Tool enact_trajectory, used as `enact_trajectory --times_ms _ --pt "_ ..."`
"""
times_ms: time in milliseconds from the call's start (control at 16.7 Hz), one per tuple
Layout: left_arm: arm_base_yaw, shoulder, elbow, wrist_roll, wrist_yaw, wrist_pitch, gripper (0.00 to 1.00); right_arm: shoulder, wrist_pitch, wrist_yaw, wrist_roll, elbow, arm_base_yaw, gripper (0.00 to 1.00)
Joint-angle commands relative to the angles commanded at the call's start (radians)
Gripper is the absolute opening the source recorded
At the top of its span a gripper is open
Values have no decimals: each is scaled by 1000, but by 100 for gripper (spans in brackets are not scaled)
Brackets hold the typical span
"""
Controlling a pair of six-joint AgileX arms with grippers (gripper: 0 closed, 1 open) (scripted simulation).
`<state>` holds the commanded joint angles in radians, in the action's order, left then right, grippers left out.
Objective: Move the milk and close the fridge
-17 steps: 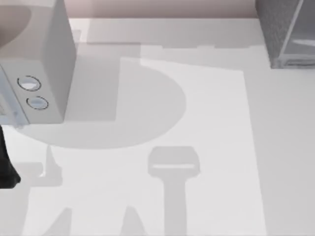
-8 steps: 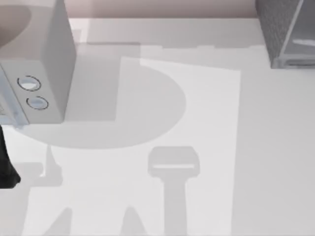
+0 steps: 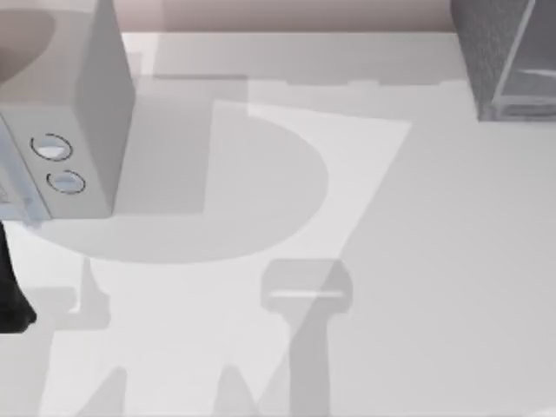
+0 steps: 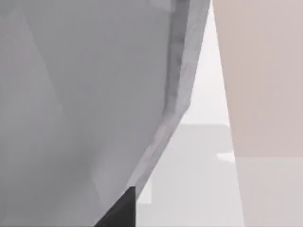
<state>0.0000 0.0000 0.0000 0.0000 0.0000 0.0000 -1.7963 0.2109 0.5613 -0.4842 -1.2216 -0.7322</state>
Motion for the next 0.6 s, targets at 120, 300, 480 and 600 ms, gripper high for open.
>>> enact_trajectory --times_ms 120,300,480,600 --pt "0 0 0 0 0 0 100 20 -32 -76 61 32 111 100" --pt "0 0 0 0 0 0 100 57 -88 -167 142 67 232 100" --pt "0 0 0 0 0 0 100 88 -139 -260 221 102 372 100" --pt "0 0 0 0 0 0 100 106 -171 -345 295 135 496 100"
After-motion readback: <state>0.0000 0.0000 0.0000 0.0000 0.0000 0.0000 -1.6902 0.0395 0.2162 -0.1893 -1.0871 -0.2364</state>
